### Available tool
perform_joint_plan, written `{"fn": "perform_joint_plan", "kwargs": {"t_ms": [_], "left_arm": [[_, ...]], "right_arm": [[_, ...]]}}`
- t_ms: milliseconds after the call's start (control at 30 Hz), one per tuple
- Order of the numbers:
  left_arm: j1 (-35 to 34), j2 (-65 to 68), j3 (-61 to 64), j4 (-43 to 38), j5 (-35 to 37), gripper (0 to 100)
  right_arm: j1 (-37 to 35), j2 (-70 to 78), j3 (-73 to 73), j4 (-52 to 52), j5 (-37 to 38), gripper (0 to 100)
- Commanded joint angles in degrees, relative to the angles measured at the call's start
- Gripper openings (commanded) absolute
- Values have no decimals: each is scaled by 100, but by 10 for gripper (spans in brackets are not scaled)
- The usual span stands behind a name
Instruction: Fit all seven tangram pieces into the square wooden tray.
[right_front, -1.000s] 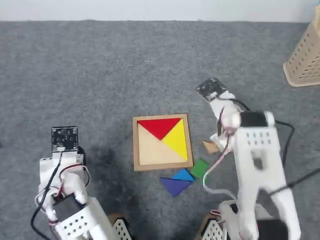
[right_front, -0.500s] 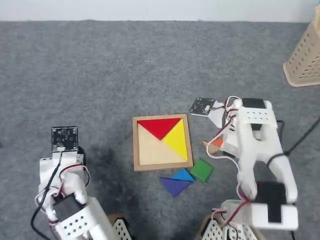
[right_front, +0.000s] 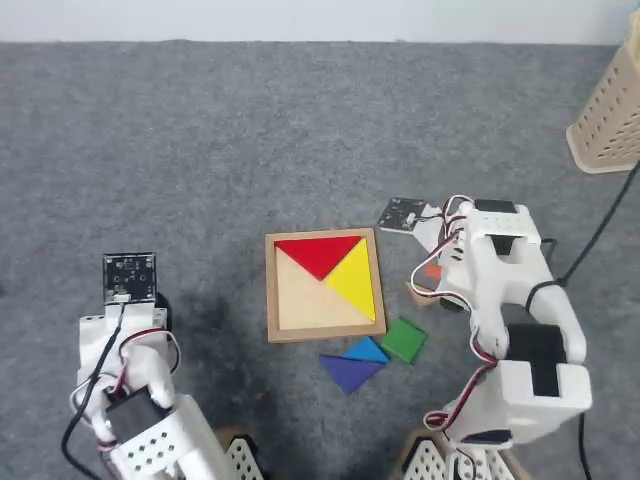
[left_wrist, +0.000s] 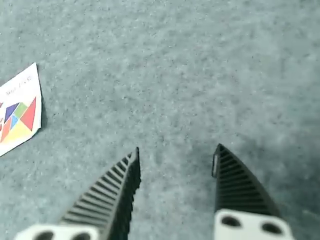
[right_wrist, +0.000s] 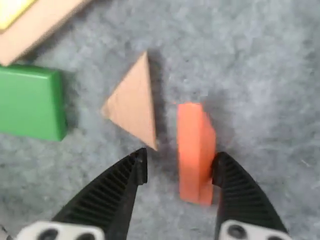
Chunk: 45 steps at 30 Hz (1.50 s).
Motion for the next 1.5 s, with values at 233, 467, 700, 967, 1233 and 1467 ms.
{"fn": "perform_joint_plan", "kwargs": {"t_ms": [233,467,700,967,1233,1467], "left_arm": [[-9,-53,-22,0,-44,218],[-9,-53,-22,0,-44,218],[-9,-53,-22,9,-44,218],[-9,-53,-22,114,-44,218],[-9,-53,-22,114,-44,218],[-9,-53,-22,114,-44,218]], "right_arm": [[286,22,-1081,-136,-958,13],[224,13,-2321,1059,-1987,6],[-215,13,-3200,2193,-2796,6],[-1868,-22,-3798,2844,-4607,6],[-3503,-1437,-2585,1578,-5776,6],[-4189,-796,-2119,444,-6136,6]]}}
